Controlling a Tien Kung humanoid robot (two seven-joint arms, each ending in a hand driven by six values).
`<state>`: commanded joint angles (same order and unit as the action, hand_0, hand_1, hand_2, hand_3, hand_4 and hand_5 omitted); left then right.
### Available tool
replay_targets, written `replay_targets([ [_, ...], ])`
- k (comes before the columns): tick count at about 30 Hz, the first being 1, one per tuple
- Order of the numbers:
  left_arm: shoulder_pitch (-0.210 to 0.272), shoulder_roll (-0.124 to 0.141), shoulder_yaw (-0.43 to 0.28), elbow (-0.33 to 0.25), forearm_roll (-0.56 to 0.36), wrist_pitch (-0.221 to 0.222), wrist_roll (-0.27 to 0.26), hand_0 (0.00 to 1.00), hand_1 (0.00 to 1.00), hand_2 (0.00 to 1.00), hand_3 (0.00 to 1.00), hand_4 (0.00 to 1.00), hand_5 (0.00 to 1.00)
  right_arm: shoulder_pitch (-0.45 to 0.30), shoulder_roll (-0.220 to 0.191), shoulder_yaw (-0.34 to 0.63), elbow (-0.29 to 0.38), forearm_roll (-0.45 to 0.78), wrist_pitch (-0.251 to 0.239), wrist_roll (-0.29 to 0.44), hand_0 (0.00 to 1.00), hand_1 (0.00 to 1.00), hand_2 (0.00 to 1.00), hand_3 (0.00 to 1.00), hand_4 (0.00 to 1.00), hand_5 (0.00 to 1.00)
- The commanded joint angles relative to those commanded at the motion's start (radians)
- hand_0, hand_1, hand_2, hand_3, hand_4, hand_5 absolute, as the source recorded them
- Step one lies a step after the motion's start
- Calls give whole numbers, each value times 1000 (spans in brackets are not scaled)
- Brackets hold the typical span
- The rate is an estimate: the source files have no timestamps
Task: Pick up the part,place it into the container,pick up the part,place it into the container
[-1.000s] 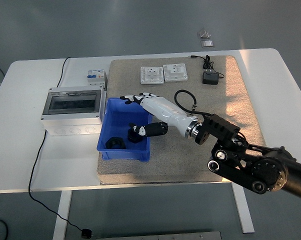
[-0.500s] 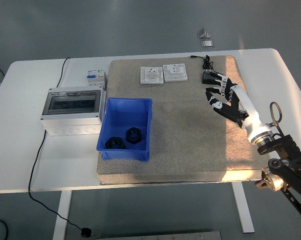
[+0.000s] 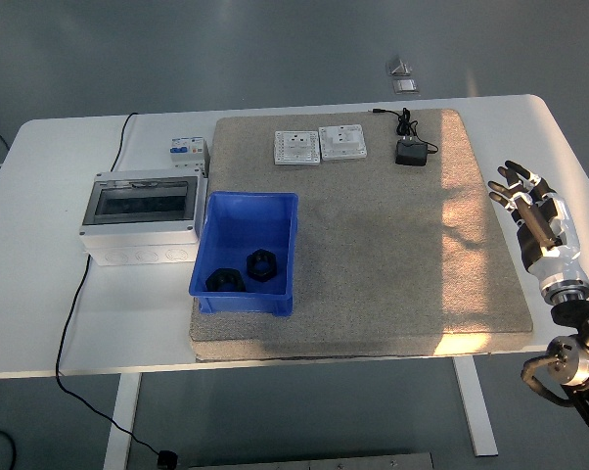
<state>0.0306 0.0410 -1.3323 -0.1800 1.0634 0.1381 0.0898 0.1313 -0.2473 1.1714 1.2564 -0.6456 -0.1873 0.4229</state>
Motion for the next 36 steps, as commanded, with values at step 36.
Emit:
replay_targets([
  [36,-2,1,0,0,17,-1,8,719,707,717,744,784,696,12,6,-8,-5,69,17,15,800,708,750,675,784,501],
])
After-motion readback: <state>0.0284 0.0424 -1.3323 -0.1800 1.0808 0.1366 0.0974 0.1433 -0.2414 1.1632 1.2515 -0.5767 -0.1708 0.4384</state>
